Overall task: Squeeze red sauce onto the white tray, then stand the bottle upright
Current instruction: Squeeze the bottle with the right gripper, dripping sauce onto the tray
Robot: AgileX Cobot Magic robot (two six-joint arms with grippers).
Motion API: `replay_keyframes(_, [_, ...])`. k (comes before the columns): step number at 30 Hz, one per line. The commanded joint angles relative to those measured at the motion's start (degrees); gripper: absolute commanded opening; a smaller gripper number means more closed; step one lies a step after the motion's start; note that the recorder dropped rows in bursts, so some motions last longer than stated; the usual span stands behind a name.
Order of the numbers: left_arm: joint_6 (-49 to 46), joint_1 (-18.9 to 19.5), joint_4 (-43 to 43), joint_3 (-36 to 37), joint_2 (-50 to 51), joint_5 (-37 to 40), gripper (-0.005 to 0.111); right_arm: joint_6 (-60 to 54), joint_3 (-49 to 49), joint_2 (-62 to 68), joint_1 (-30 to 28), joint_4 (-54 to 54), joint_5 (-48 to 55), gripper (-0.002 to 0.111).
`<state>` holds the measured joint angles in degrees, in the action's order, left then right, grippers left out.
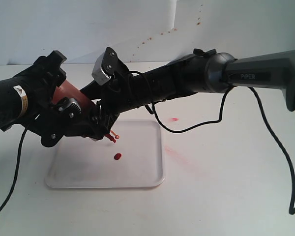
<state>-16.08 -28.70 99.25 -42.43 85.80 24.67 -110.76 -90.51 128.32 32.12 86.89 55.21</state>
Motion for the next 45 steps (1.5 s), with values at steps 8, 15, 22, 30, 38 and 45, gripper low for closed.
replay_keyframes(8, [0.8,-0.18,0.7,-0.54,-0.53,1.05,0.0,0.26,-0.3,-0.79,0.66,-1.11,3.47,0.104])
replay_keyframes(15, [0.8,-0.18,0.7,-0.54,-0.53,1.05,0.0,0.26,-0.3,-0.79,0.66,-1.78,2.71,0.041])
replay_keyframes(22, [0.8,-0.18,0.7,-0.54,-0.53,1.05,0.0,0.06,-0.3,-0.79,0.66,-1.74,2.83,0.0])
replay_keyframes(30, [0.8,-0.18,0.7,-0.54,-0.53,1.05,0.0,-0.14,-0.3,-0.79,0.66,-1.06,4.69,0.0])
replay_keyframes(38, [0.8,-0.18,0.7,-0.54,-0.53,1.05,0.0,-0.14,-0.3,-0.79,0.66,2.09,6.93,0.006])
replay_keyframes(45, [3.78,-0.18,0.7,0.11,-0.53,1.28,0.0,0.68,-0.3,-0.79,0.53,-0.53,5.31,0.101])
